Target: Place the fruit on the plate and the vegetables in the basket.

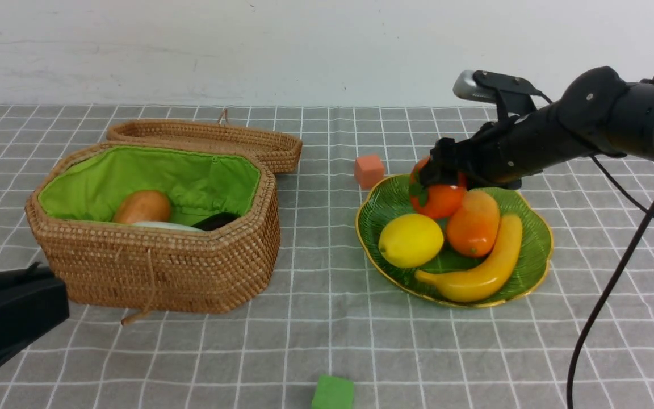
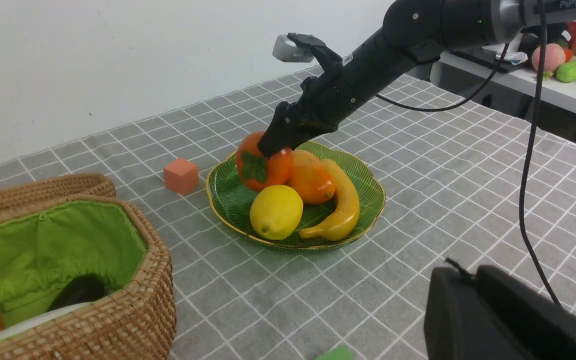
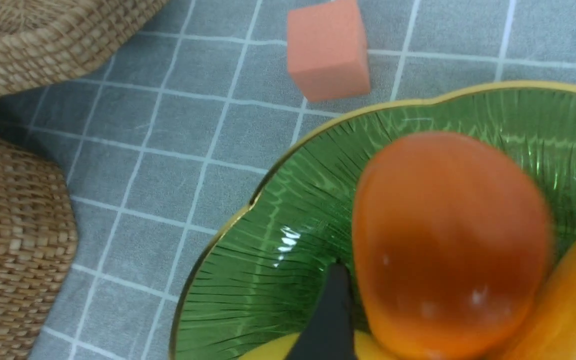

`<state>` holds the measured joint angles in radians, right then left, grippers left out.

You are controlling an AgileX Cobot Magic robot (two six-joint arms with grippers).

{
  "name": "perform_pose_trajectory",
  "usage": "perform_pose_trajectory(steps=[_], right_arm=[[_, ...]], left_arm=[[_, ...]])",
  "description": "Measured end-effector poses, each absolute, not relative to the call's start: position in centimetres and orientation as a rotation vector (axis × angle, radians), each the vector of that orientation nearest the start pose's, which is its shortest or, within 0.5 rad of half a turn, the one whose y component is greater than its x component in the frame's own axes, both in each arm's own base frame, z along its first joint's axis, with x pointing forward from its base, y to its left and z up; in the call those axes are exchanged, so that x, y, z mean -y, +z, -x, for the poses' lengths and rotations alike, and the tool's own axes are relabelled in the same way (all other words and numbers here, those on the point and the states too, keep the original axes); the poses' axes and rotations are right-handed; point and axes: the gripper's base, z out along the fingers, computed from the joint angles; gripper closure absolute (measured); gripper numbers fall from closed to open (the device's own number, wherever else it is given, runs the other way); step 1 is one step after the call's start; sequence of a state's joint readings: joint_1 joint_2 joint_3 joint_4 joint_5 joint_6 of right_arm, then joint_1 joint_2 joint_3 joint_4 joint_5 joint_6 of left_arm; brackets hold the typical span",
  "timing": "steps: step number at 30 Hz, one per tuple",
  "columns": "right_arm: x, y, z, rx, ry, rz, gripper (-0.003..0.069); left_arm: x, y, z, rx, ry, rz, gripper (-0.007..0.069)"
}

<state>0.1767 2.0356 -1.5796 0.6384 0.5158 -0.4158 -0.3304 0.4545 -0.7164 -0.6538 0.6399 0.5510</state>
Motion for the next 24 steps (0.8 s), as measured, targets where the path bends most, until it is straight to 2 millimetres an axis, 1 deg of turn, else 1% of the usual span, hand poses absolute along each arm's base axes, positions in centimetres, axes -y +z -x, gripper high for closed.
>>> perform_pose_trajectory(steps=[4, 7, 8, 9, 11, 12, 14, 15, 16, 17, 20, 21, 22, 23, 24], right_arm=[[-10.8, 22.6, -45.2, -2.376, 0.513, 0.17, 0.0024], [-10.8, 22.6, -45.0, -2.389, 0.515, 0.184, 0.0036], [-10.7, 23.0, -44.7, -2.405, 0.515, 0.21, 0.0059], [-10.6, 23.1, -44.6, -2.407, 0.515, 0.213, 0.0067], [-10.0, 25.8, -43.1, -2.426, 0.538, 0.245, 0.0143], [-9.7, 26.3, -42.9, -2.429, 0.543, 0.242, 0.016], [-8.7, 29.4, -41.0, -2.438, 0.548, 0.258, 0.026], [-8.1, 31.4, -39.7, -2.439, 0.545, 0.269, 0.0331], [-7.3, 33.0, -38.1, -2.47, 0.535, 0.29, 0.0418], [-6.7, 34.4, -36.8, -2.487, 0.524, 0.302, 0.0478], [-5.8, 37.1, -33.4, -2.506, 0.482, 0.312, 0.0593], [-5.5, 37.5, -32.2, -2.522, 0.46, 0.307, 0.0625], [-5.1, 38.4, -29.9, -2.519, 0.418, 0.304, 0.0662], [-4.8, 38.7, -28.6, -2.516, 0.394, 0.301, 0.0672], [-4.4, 39.1, -26.4, -2.507, 0.36, 0.299, 0.0675]], left_arm=[[5.6, 37.2, -6.0, -1.689, -0.566, -0.561, 0.0585], [5.6, 37.2, -6.0, -1.689, -0.567, -0.562, 0.0585], [5.5, 37.2, -6.0, -1.687, -0.562, -0.56, 0.0584], [5.5, 37.2, -6.0, -1.687, -0.561, -0.561, 0.0584], [5.4, 37.5, -6.2, -1.663, -0.541, -0.541, 0.0582], [5.4, 37.5, -6.2, -1.66, -0.54, -0.538, 0.0582], [5.2, 37.8, -6.3, -1.634, -0.528, -0.511, 0.0582], [5.2, 37.9, -6.4, -1.625, -0.531, -0.491, 0.0585], [5.1, 38.0, -6.4, -1.621, -0.532, -0.483, 0.0592], [5.1, 38.0, -6.4, -1.62, -0.531, -0.48, 0.06], [4.9, 37.6, -6.0, -1.614, -0.522, -0.48, 0.0638], [4.8, 37.2, -5.6, -1.605, -0.519, -0.479, 0.0638], [4.5, 36.2, -5.1, -1.601, -0.513, -0.477, 0.0638], [4.4, 35.5, -4.7, -1.594, -0.51, -0.473, 0.0638], [4.2, 34.7, -4.3, -1.585, -0.508, -0.462, 0.0638]])
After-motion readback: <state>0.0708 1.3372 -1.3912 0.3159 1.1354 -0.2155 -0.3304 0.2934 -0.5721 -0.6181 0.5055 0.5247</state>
